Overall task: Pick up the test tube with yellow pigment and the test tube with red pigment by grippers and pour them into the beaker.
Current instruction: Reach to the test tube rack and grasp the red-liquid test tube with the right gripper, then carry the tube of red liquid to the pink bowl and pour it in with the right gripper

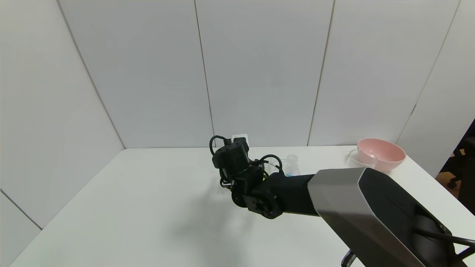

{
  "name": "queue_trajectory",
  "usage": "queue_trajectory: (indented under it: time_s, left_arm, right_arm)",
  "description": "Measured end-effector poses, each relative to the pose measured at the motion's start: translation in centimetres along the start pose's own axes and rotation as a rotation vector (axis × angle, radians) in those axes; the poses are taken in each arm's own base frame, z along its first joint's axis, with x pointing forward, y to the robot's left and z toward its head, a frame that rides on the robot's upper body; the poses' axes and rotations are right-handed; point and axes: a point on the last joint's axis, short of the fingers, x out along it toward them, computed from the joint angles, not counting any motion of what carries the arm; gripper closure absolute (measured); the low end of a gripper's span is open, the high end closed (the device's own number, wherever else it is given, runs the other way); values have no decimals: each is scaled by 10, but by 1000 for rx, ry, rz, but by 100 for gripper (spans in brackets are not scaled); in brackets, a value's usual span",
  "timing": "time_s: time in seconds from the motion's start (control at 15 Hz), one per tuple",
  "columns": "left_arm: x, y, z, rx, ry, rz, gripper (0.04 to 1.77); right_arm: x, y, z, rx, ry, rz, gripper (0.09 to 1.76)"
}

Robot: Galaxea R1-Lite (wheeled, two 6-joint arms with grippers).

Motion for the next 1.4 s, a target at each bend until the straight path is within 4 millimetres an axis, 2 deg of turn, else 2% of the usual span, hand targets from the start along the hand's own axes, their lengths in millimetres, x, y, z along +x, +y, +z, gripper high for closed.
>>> queue_trajectory:
  time_s: [0.2, 0.4, 0.47, 1.4]
  left_arm:
    - [0, 0, 0, 0, 0, -1, 9]
    - [0, 0, 0, 0, 0, 0, 9]
    - [0, 0, 0, 0, 0, 0, 9]
    - [0, 0, 0, 0, 0, 0, 9]
  right_arm:
    - [-2, 0, 1, 1, -1, -1, 77]
    - [-7, 1, 2, -1, -2, -4, 108]
    - [-8, 1, 2, -1, -1, -4, 135]
    - [-9, -2, 1, -1, 7, -8, 134]
